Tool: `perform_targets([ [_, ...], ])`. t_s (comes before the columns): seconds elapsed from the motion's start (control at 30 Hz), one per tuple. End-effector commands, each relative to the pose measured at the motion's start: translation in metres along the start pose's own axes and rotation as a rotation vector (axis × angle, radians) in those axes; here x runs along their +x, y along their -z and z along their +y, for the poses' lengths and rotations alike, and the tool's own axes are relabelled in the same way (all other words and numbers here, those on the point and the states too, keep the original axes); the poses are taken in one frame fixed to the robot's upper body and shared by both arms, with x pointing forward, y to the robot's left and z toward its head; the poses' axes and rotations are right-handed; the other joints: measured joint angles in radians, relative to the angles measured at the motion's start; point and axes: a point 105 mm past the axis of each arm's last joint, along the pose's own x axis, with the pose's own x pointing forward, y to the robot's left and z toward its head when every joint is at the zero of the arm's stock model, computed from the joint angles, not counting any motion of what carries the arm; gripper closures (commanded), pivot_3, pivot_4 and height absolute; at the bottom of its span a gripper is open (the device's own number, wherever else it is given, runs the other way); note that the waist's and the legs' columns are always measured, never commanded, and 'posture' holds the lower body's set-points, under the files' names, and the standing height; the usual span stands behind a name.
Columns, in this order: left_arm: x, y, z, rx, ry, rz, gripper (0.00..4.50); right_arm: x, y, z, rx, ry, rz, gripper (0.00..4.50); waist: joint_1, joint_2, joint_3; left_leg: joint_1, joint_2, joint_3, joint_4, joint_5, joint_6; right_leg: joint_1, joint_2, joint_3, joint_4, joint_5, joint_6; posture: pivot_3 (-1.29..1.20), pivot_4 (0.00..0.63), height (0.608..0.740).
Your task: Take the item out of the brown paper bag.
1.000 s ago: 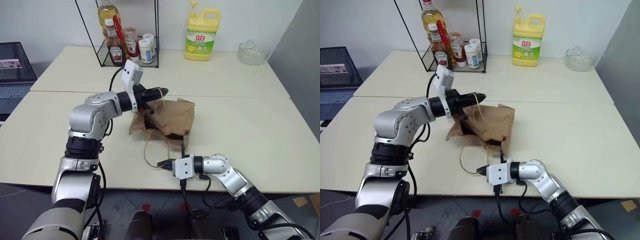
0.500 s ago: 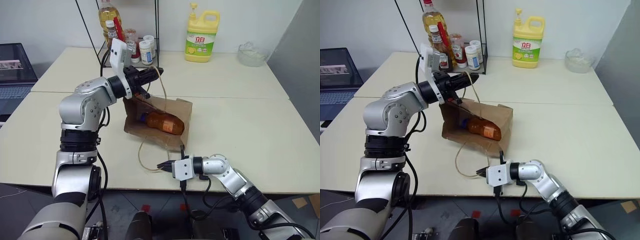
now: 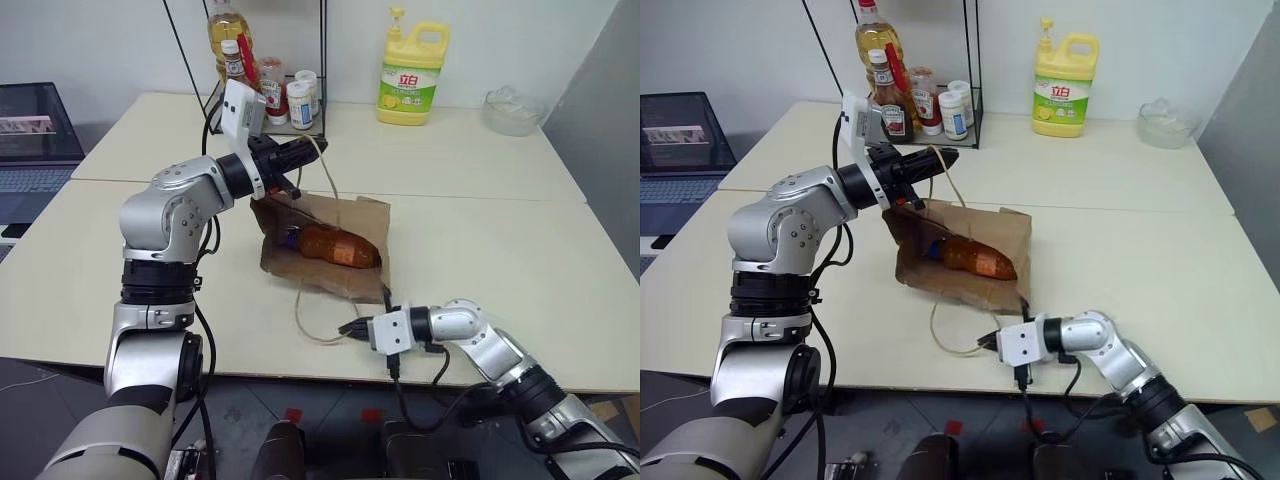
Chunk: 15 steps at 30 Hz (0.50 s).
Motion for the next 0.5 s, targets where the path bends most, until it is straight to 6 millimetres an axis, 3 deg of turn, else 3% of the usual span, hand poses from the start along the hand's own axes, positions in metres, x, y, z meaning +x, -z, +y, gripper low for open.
perform_targets([
  [0.03,0.002,-0.013,-0.007,0.031,0.024,-0.037,4.5,-0.011,0.018,0.006,0.059,-0.013,0.076,4.44,0.0,0.0,0.0,0.0,0.0,0.0,0.0,0.0,0.0,0.0,0.0,0.0,0.0,0.0,0.0,0.0,0.15,0.74],
  [0.17,0.003,-0.012,-0.007,0.031,0.028,-0.036,4.5,-0.008,0.015,0.004,0.083,0.006,0.065,4.44,0.0,0.0,0.0,0.0,0.0,0.0,0.0,0.0,0.0,0.0,0.0,0.0,0.0,0.0,0.0,0.0,0.15,0.74],
  [0.27,0.004,-0.013,-0.008,0.032,0.029,-0.037,4.5,-0.01,0.013,0.004,0.105,0.003,0.062,3.91,-0.001,0.0,0.0,0.0,0.0,0.0,0.0,0.0,0.0,0.0,0.0,0.0,0.0,0.0,0.0,0.0,0.15,0.74],
  [0.4,0.003,-0.013,-0.007,0.032,0.029,-0.036,4.5,-0.018,0.001,0.004,0.201,-0.01,0.022,2.56,0.001,0.0,0.0,-0.001,0.0,-0.001,0.0,0.0,0.0,0.0,0.0,-0.001,-0.001,0.0,0.0,0.0,0.15,0.74],
  [0.5,0.003,-0.012,-0.008,0.031,0.03,-0.036,4.5,-0.028,-0.02,0.002,0.295,-0.022,-0.039,1.5,0.0,0.0,0.0,-0.001,0.0,-0.001,-0.001,0.0,0.0,0.0,0.0,-0.001,-0.003,0.0,0.0,0.0,0.15,0.74],
])
